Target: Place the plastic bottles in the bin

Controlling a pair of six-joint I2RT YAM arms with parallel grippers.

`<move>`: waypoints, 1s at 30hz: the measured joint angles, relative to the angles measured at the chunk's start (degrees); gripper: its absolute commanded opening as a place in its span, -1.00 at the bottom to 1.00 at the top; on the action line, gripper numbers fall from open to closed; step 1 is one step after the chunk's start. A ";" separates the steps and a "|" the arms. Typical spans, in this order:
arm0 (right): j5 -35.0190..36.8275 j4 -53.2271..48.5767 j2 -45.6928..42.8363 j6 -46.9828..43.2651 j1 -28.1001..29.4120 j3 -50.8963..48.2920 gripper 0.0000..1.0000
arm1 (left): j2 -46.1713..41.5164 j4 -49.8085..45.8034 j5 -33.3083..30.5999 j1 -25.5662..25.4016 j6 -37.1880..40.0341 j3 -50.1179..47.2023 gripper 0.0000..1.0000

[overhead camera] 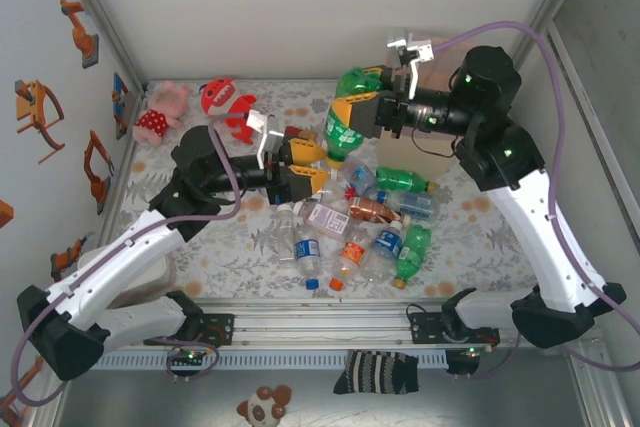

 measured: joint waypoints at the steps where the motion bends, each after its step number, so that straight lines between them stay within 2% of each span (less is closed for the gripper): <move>1: 1.77 -1.55 0.02 -0.85 -0.11 1.20 0.01 | -0.76 -0.50 -0.98 0.00 0.35 -0.39 0.25; 8: 18.93 -13.42 4.07 -5.86 -5.27 12.41 0.01 | -3.23 -3.39 -5.35 0.00 2.08 -1.16 0.24; 12: 31.65 -19.65 8.85 -9.07 -9.38 18.05 0.01 | -3.37 -4.63 -6.43 0.00 2.80 -1.31 0.23; 16: 41.24 -25.18 15.04 -12.35 -13.77 23.17 0.01 | -3.72 -5.55 -7.32 0.00 2.93 -1.51 0.23; 23: 49.11 -31.67 25.33 -14.62 -21.99 28.24 0.00 | -4.46 -5.73 -8.81 0.00 3.21 -1.57 0.20; 30: 49.92 -35.17 31.76 -14.45 -27.10 28.00 0.00 | -4.46 -5.68 -9.84 0.00 3.21 -1.84 0.17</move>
